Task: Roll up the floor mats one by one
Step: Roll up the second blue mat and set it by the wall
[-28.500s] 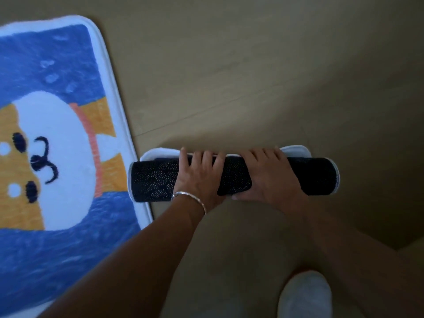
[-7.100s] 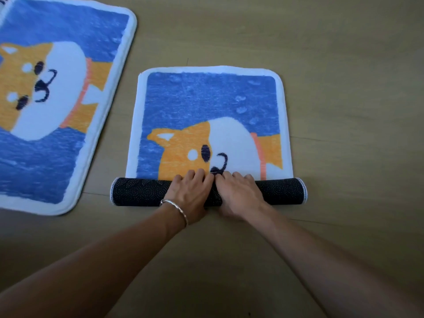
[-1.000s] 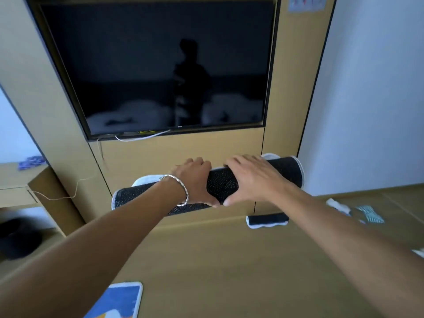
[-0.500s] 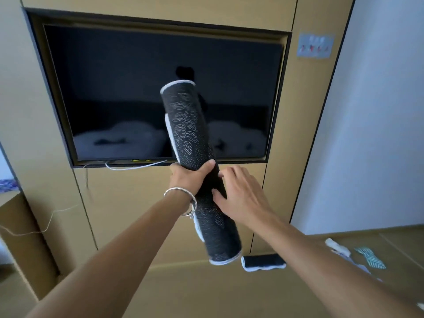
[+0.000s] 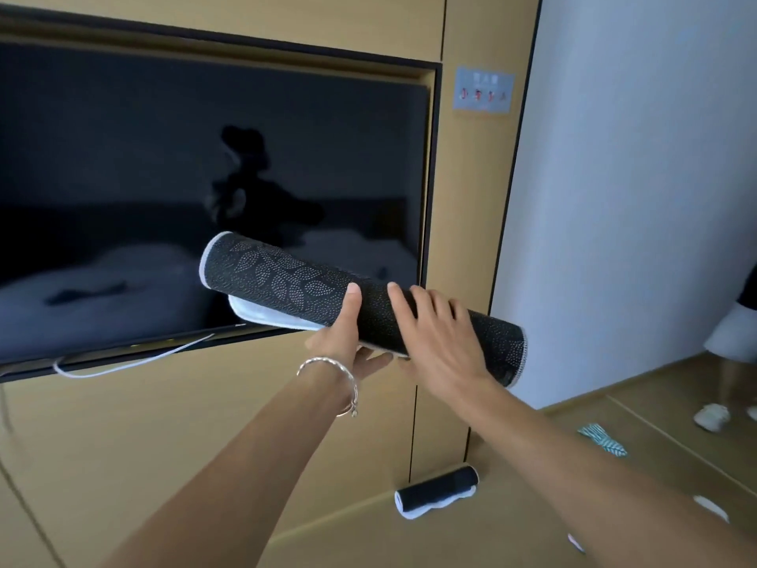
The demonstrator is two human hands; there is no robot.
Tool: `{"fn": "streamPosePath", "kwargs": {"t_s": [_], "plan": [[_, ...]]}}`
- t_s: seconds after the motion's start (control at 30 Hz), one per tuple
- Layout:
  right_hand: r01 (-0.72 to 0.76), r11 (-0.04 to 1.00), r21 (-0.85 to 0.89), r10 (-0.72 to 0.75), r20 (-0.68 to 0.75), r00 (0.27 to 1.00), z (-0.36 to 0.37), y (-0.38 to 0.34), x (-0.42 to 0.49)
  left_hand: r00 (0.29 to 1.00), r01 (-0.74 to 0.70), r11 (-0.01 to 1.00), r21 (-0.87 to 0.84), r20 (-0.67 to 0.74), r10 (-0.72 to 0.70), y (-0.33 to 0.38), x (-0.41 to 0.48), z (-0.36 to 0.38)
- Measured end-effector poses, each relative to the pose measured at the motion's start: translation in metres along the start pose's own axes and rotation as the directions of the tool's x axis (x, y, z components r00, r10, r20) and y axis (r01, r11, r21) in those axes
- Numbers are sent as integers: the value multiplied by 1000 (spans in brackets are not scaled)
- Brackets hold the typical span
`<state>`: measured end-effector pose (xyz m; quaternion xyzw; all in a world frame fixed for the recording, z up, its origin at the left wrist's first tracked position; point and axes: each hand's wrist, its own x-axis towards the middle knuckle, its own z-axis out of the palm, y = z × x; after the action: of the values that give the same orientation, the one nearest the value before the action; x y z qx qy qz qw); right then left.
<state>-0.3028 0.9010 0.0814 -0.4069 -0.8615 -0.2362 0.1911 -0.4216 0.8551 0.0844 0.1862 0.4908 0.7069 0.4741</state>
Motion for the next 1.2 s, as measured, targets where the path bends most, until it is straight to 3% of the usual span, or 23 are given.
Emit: {"fn": "streamPosePath", "kwargs": {"t_s": [0.07, 0.13, 0.17, 0.23, 0.27, 0.33, 0.37, 0.4, 0.43, 0.57, 0.7, 1.03, 1.2], "plan": [[8, 1000, 30, -9, 35, 999, 13, 23, 15, 999, -52, 990, 134, 3, 52, -5, 14, 9], [-10, 996, 94, 4, 63, 998, 26, 48, 28, 980, -171, 882, 439, -12, 196, -11, 29, 13], [-19, 993, 114, 11, 74, 997, 32, 60, 34, 947, -262, 726, 636, 26, 319, -14, 39, 12], [-22, 989, 148, 6, 108, 994, 46, 85, 45, 788, -413, 241, 878, 212, 578, -18, 59, 10], [-16, 987, 162, -6, 131, 991, 53, 97, 51, 659, -464, -3, 886, 348, 667, -18, 69, 12], [8, 983, 184, -40, 172, 984, 69, 118, 60, 411, -476, -436, 764, 631, 658, -18, 89, 22], [24, 979, 202, -63, 188, 980, 78, 127, 65, 364, -423, -590, 687, 726, 583, -18, 98, 28], [42, 973, 227, -90, 207, 974, 86, 134, 69, 393, -366, -682, 633, 769, 504, -20, 108, 34], [60, 965, 256, -120, 224, 967, 94, 140, 71, 469, -316, -728, 609, 767, 438, -22, 116, 38], [197, 920, 340, -295, 264, 918, 124, 152, 76, 740, -191, -796, 575, 617, 267, -43, 142, 39], [314, 883, 350, -420, 289, 860, 160, 156, 83, 871, -236, -764, 600, 479, 107, -60, 167, 35], [270, 857, 440, -450, 381, 808, 269, 155, 113, 918, -320, -641, 698, 396, -27, -91, 246, 7], [232, 864, 446, -452, 488, 747, 336, 153, 145, 924, -367, -551, 749, 363, -123, -116, 319, -12]]}}
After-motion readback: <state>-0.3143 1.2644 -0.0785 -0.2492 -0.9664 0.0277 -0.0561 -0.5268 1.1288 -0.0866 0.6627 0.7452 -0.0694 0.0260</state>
